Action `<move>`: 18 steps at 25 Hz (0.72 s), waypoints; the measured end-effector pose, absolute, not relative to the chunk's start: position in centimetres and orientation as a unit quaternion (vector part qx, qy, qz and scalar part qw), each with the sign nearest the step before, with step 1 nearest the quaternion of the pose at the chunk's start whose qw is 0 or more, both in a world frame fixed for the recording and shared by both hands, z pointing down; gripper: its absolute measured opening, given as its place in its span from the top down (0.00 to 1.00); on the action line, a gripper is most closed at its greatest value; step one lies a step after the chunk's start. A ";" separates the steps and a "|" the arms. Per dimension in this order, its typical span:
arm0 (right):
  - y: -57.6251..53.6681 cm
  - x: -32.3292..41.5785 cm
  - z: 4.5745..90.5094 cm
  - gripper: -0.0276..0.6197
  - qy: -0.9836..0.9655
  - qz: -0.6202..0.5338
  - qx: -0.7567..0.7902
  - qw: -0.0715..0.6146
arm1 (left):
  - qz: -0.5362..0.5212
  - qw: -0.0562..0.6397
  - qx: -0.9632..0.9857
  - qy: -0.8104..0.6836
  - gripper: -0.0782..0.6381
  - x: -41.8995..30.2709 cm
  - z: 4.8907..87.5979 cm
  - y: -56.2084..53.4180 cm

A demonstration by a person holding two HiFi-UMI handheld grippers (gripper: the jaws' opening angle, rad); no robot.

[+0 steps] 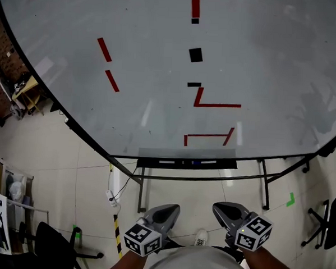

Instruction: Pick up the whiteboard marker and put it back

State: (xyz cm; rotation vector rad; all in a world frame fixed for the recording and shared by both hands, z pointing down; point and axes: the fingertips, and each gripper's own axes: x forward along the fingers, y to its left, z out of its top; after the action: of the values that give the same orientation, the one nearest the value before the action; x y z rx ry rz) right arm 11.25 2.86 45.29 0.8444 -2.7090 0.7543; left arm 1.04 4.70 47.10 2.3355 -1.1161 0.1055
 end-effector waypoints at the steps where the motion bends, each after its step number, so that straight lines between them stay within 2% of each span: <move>1: 3.2 11.7 45.3 0.95 -0.920 0.253 0.280 0.104 | 0.039 0.268 0.866 -0.419 0.87 1.5 47.0 5.2; 5: 4.1 12.5 45.0 0.95 -0.927 0.242 0.266 0.103 | 0.056 0.255 0.863 -0.434 0.87 2.4 46.8 6.7; 9: 5.0 12.1 44.6 0.95 -0.925 0.247 0.273 0.092 | 0.064 0.269 0.863 -0.423 0.87 2.5 47.0 8.0; 18: 5.1 9.6 44.6 0.96 -0.915 0.247 0.311 0.075 | 0.096 0.275 0.873 -0.390 0.87 -0.9 47.2 8.5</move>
State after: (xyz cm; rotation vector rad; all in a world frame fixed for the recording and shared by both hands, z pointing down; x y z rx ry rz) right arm 9.56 5.05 44.63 0.9325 -2.7445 0.7426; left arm -0.86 8.52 47.18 2.3469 -1.0492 0.2592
